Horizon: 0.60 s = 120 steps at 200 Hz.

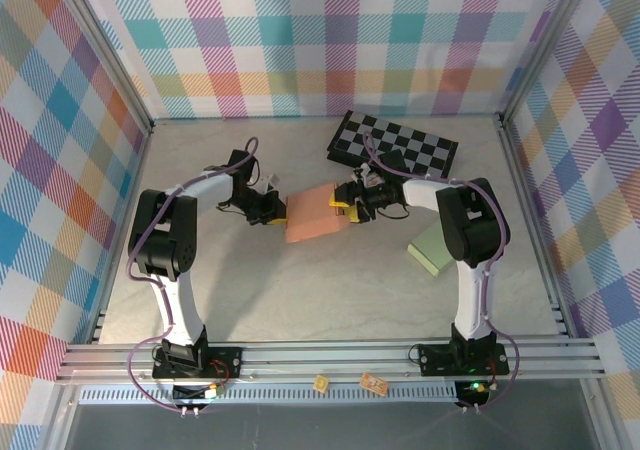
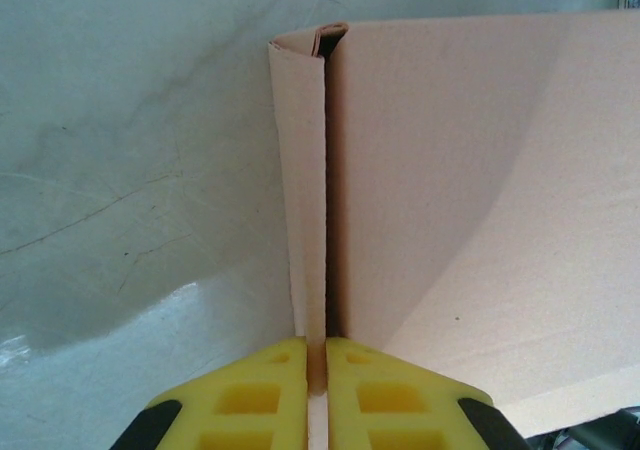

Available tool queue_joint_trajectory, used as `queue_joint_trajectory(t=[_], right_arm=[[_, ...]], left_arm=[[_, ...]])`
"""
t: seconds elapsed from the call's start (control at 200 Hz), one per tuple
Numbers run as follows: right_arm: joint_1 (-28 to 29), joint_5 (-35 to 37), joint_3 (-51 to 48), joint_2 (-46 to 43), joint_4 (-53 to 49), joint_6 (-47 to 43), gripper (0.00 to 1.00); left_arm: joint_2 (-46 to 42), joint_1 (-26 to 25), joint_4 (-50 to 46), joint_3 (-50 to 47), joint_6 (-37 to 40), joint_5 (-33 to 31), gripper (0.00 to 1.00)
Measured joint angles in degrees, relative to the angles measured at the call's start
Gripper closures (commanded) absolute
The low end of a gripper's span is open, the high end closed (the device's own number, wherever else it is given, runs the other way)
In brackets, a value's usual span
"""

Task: Fold the paper box

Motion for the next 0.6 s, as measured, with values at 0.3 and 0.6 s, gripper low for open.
queue_joint_trajectory(t=[0.3, 0.6], right_arm=[[0.35, 0.17, 1.95, 0.55, -0.96, 5.25, 0.56], [0.33, 0.33, 5.38, 0.63, -8.94, 8.85, 0.58]], left_arm=[[-9.92, 0.0, 6.1, -6.82, -3.1, -8.22, 0.4], [-26.01, -0.39, 28.61, -11.74, -10.45, -12.66, 0.28]])
